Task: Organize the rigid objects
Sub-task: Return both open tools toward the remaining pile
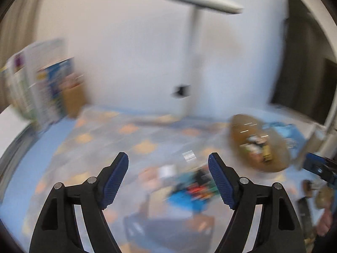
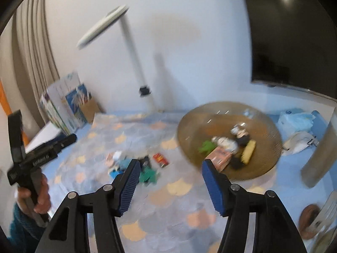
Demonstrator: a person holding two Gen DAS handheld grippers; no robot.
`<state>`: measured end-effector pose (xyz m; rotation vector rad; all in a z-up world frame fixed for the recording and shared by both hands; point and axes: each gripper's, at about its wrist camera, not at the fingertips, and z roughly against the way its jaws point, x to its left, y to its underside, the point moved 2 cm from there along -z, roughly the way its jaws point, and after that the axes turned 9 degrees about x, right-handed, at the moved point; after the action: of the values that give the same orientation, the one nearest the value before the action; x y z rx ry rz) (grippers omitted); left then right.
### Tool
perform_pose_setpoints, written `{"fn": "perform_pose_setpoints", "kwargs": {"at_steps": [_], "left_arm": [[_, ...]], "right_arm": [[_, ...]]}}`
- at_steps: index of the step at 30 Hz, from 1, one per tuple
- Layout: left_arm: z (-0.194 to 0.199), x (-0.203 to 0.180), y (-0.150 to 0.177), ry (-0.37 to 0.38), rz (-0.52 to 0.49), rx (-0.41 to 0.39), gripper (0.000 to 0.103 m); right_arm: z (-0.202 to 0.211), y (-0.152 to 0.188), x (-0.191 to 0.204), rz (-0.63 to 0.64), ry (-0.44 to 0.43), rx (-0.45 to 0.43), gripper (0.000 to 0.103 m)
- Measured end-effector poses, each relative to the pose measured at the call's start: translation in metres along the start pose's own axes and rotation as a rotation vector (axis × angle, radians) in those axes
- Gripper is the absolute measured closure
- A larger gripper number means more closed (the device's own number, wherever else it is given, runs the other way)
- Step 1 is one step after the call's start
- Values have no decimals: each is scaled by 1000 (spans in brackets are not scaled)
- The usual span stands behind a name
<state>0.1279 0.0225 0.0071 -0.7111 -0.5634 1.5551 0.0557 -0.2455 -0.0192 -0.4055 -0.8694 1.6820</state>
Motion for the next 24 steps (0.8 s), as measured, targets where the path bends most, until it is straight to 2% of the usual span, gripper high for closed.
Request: {"fn": "perform_pose_setpoints", "kwargs": {"at_steps": [3,6,10,17,24], "left_arm": [[-22,31,26,-73,13,77,26],[-47,48,48,-107,20,136,26],[-70,60,64,-108,45,175,26],[-75,61,75,-109,48,180,26],[-76,49,75,-154,-22,177,26]], "right_arm": [[-39,25,20,1,-39,52,44],[-75,47,28,-8,-54,104,44],[-108,67,24,-30,-65,154,44],[-123,76,10,-76,-70,167,44],[-124,77,11,-64,-53,176,44]]}}
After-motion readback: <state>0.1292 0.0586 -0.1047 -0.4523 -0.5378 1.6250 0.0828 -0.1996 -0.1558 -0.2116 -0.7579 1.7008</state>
